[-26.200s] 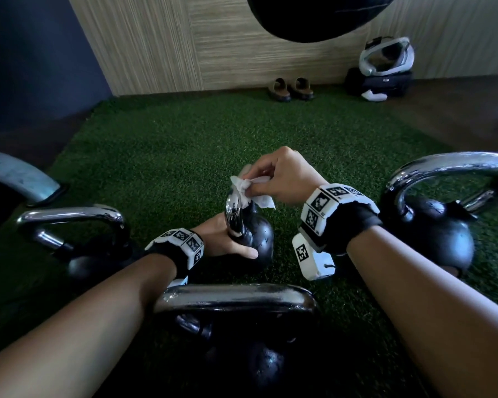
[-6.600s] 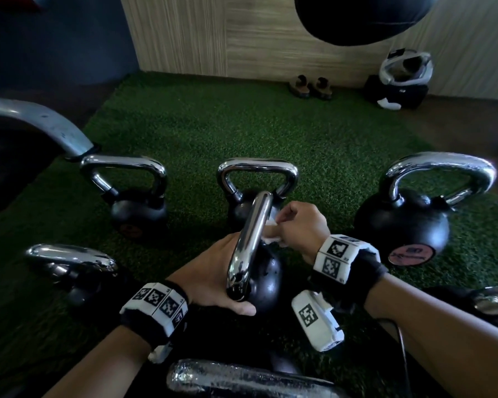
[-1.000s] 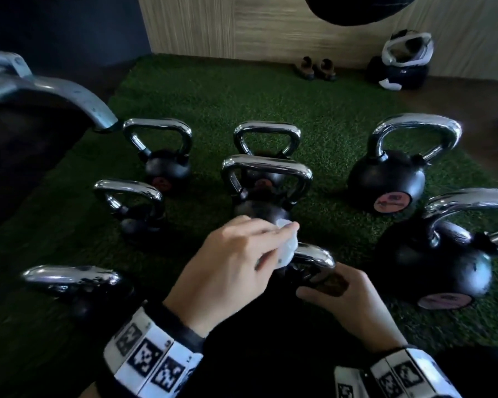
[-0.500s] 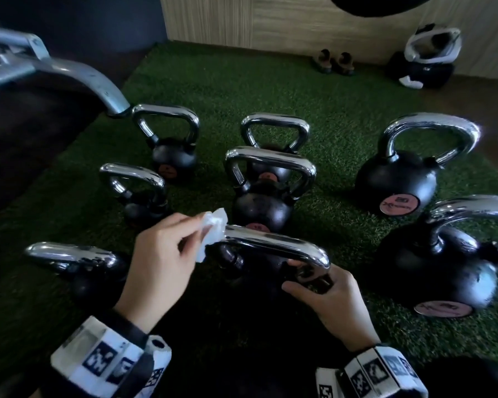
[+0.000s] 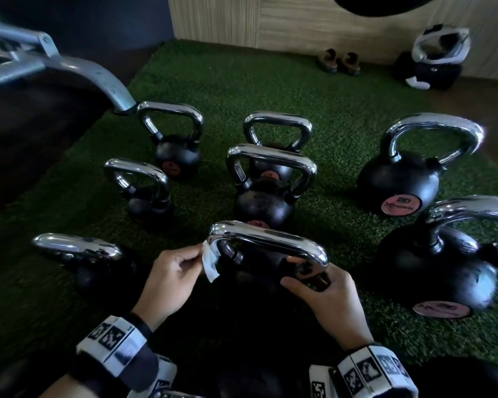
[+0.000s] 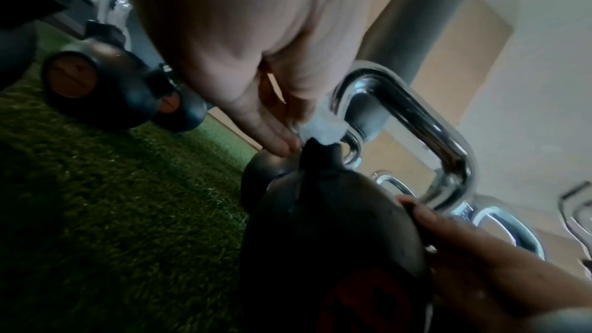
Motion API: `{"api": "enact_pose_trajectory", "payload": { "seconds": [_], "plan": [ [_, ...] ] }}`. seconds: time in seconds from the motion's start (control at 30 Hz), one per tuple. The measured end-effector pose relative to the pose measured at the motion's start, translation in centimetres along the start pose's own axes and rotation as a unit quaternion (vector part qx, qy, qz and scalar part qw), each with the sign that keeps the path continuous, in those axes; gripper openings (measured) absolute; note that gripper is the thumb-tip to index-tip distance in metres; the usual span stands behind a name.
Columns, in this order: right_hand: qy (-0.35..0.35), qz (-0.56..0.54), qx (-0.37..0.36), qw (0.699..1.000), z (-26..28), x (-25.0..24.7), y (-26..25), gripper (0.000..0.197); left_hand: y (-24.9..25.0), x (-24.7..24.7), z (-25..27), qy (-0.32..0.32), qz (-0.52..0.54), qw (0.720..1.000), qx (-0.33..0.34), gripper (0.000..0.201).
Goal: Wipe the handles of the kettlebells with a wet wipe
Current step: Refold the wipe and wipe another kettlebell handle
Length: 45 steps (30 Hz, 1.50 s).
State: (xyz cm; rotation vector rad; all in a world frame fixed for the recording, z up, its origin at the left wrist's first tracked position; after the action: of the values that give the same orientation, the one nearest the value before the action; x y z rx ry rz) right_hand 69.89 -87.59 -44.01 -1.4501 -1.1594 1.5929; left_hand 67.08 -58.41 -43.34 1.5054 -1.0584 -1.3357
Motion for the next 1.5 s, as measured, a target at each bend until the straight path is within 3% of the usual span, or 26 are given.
{"api": "enact_pose_trajectory", "payload": {
  "seconds": [0.13, 0.3, 0.5, 0.6, 0.73, 0.83, 0.9, 0.93, 1.0, 1.1, 1.2, 1.33, 1.4, 1.5],
  "plan": [
    [0.002, 0.003, -0.003, 1.0, 0.2, -0.2, -0.2, 0.035, 0.4, 0.2, 0.4, -0.048, 0.153, 0.986, -0.042, 0.014],
    [-0.006, 0.027, -0.015, 1.0, 0.6, -0.9, -0.8, 0.034, 0.8, 0.3, 0.2, 0.038, -0.01, 0.998, 0.047, 0.026],
    [-0.022, 0.098, -0.076, 0.992, 2.1, -2.0, -0.4, 0.032, 0.2, 1.2, -3.0, 0.053, -0.049, 0.995, 0.074, 0.021],
    [-0.049, 0.127, -0.14, 0.981, 2.7, -1.5, -1.3, 0.035, 0.1, 2.4, -4.8, 0.079, -0.041, 0.994, 0.063, 0.049],
    [-0.076, 0.137, -0.199, 0.967, 2.6, -0.1, -2.0, 0.044, 2.2, 4.6, -6.5, 0.074, -0.04, 0.993, 0.088, 0.023],
    [-0.067, 0.133, -0.191, 0.97, 1.3, 0.2, -2.1, 0.057, 3.0, 4.6, -7.5, 0.053, -0.11, 0.989, 0.082, 0.012],
    [-0.041, 0.131, -0.189, 0.972, 0.0, 0.1, -2.4, 0.045, 3.2, 3.5, -8.2, -0.015, -0.123, 0.991, 0.04, 0.026],
    [-0.036, 0.126, -0.176, 0.976, -0.7, 0.2, -2.5, 0.036, 3.1, 3.0, -8.5, -0.067, -0.068, 0.995, 0.011, 0.035],
    [-0.061, 0.124, -0.112, 0.984, -2.1, 0.6, -1.9, 0.05, 3.0, 2.7, -8.4, -0.124, 0.051, 0.991, -0.023, 0.035],
    [-0.125, 0.098, -0.056, 0.986, -3.3, 1.9, -0.3, 0.073, 2.5, 3.2, -8.0, -0.057, -0.044, 0.997, 0.036, 0.024],
    [-0.136, 0.056, -0.047, 0.988, -3.3, 2.2, 0.6, 0.088, 3.0, 4.0, -7.5, 0.005, -0.071, 0.996, 0.054, 0.021],
    [-0.129, 0.05, -0.049, 0.989, -2.9, 2.4, 0.7, 0.066, 4.1, 4.5, -7.4, 0.064, 0.019, 0.997, 0.047, 0.015],
    [-0.124, 0.056, -0.049, 0.99, -2.7, 2.5, 0.7, 0.056, 4.4, 4.6, -7.6, 0.065, 0.057, 0.995, 0.039, 0.016],
    [-0.117, 0.064, -0.049, 0.99, -2.5, 2.6, 0.6, 0.057, 3.8, 4.4, -8.0, 0.034, 0.097, 0.995, -0.01, 0.015]
  ]
}}
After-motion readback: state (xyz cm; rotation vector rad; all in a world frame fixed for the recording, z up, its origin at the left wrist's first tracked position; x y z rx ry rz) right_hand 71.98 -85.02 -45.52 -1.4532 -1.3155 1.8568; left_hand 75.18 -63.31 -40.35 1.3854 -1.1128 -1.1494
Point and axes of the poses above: each hand's wrist, its own z-axis away from the middle knuckle, its own x-axis out of the palm, y = z × x, the point moved 2 cm from there along -z, towards the middle knuckle, and after that the axes turned 5 degrees about -y, right-handed, at the moved point
